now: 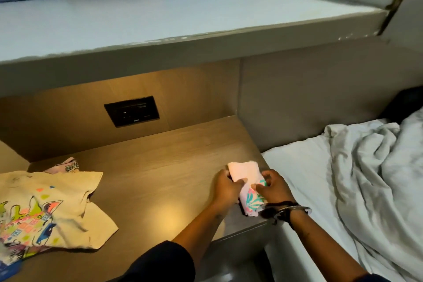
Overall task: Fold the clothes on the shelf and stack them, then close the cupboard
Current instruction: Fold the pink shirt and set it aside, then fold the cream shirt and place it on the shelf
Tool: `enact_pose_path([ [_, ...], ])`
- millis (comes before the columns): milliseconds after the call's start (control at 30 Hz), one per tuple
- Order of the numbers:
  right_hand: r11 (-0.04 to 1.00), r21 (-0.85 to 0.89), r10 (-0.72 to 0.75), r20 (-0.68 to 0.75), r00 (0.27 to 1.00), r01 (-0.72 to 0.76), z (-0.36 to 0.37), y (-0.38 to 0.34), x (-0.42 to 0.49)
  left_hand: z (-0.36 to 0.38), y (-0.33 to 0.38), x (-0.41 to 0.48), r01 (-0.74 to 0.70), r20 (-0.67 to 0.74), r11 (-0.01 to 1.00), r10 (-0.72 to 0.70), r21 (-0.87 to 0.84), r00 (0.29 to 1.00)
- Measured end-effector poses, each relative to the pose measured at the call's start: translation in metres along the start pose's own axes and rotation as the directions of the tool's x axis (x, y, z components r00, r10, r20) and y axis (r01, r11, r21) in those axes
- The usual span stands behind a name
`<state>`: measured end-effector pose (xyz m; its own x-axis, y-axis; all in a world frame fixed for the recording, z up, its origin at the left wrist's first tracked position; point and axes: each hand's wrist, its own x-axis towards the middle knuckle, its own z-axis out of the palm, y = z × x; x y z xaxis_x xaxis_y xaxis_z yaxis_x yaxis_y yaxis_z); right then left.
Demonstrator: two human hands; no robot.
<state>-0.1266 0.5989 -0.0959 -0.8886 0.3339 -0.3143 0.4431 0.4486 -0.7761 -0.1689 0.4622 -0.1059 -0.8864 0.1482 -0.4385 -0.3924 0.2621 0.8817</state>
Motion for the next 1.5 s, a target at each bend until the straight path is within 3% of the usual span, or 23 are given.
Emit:
enact_pose_path([
  [33, 0.992, -0.123, -0.048, -0.043, 0.998, 0.042, -0.001, 0.006, 0.001, 0.006, 0.000, 0.000, -0.083, -0.076, 0.969, 0.103, 0.234, 0.992],
  [67, 0.963, -0.254, -0.115, -0.091, 0.989, 0.088, 0.000, 0.010, 0.002, 0.010, -0.002, 0.000, -0.156, -0.125, 0.859, 0.246, 0.487, 0.961],
  [133, 0.852, -0.478, -0.312, -0.137, 0.940, 0.213, 0.003, 0.014, 0.001, 0.008, -0.003, -0.005, -0.255, -0.069, 0.484, 0.557, 0.837, 0.828],
  [200, 0.711, -0.622, -0.452, -0.046, 0.891, 0.328, 0.012, 0.018, 0.000, 0.003, -0.011, -0.002, -0.344, 0.136, 0.170, 0.692, 0.924, 0.709],
  [233, 0.640, -0.674, -0.482, 0.023, 0.876, 0.370, 0.017, 0.021, -0.001, -0.002, -0.018, 0.002, -0.371, 0.215, 0.085, 0.689, 0.925, 0.692],
  [267, 0.581, -0.709, -0.487, 0.089, 0.869, 0.399, 0.023, 0.025, 0.000, -0.011, -0.024, 0.006, -0.394, 0.251, 0.067, 0.672, 0.916, 0.697],
  [333, 0.531, -0.740, -0.467, 0.150, 0.871, 0.412, 0.028, 0.033, 0.003, -0.023, -0.031, 0.005, -0.429, 0.292, 0.127, 0.561, 0.894, 0.775],
  [400, 0.493, -0.765, -0.424, 0.204, 0.882, 0.414, 0.029, 0.033, 0.005, -0.033, -0.034, 0.002, -0.453, 0.327, 0.146, 0.506, 0.880, 0.798],
  [500, 0.423, -0.822, -0.375, 0.225, 0.899, 0.382, 0.018, 0.029, 0.008, -0.053, -0.027, -0.009, -0.482, 0.300, 0.228, 0.543, 0.846, 0.784],
  [533, 0.424, -0.812, -0.422, 0.215, 0.881, 0.402, 0.025, 0.015, 0.004, -0.076, -0.028, -0.018, -0.451, 0.236, 0.260, 0.578, 0.854, 0.781],
  [667, 0.521, -0.747, -0.518, 0.107, 0.848, 0.413, 0.037, -0.041, -0.015, -0.154, -0.034, -0.052, -0.386, 0.065, 0.335, 0.678, 0.860, 0.732],
  [733, 0.509, -0.646, -0.582, 0.229, 0.780, 0.569, 0.083, -0.085, -0.035, -0.227, -0.052, -0.072, -0.269, -0.091, 0.398, 0.688, 0.877, 0.720],
  [833, 0.436, -0.488, -0.565, 0.506, 0.652, 0.756, 0.173, -0.141, -0.072, -0.331, -0.085, -0.102, -0.047, -0.359, 0.525, 0.641, 0.850, 0.678],
  [933, 0.318, -0.414, -0.577, 0.629, 0.520, 0.853, 0.260, -0.167, -0.103, -0.389, -0.119, -0.129, 0.085, -0.450, 0.550, 0.574, 0.831, 0.684],
  [1000, 0.270, -0.438, -0.565, 0.649, 0.510, 0.857, 0.302, -0.171, -0.114, -0.404, -0.138, -0.137, 0.080, -0.443, 0.559, 0.552, 0.825, 0.706],
  [1067, 0.311, -0.467, -0.582, 0.595, 0.555, 0.828, 0.328, -0.174, -0.121, -0.409, -0.151, -0.140, 0.046, -0.427, 0.581, 0.539, 0.813, 0.726],
  [1133, 0.435, -0.410, -0.628, 0.500, 0.596, 0.802, 0.336, -0.175, -0.126, -0.406, -0.157, -0.141, -0.011, -0.399, 0.598, 0.549, 0.802, 0.735],
  [1233, 0.797, -0.022, -0.555, 0.368, 0.746, 0.604, 0.324, -0.192, -0.132, -0.394, -0.156, -0.141, -0.150, -0.344, 0.584, 0.644, 0.798, 0.683],
  [1267, 0.855, 0.103, -0.508, 0.356, 0.784, 0.508, 0.316, -0.204, -0.132, -0.388, -0.154, -0.140, -0.194, -0.337, 0.577, 0.681, 0.793, 0.650],
  [1400, 0.871, 0.362, -0.462, 0.373, 0.805, 0.333, 0.281, -0.263, -0.136, -0.367, -0.121, -0.135, -0.228, -0.431, 0.623, 0.718, 0.748, 0.547],
  [1500, 0.773, 0.633, -0.339, 0.472, 0.814, -0.045, 0.253, -0.293, -0.142, -0.355, -0.088, -0.133, -0.193, -0.506, 0.639, 0.728, 0.744, 0.462],
])
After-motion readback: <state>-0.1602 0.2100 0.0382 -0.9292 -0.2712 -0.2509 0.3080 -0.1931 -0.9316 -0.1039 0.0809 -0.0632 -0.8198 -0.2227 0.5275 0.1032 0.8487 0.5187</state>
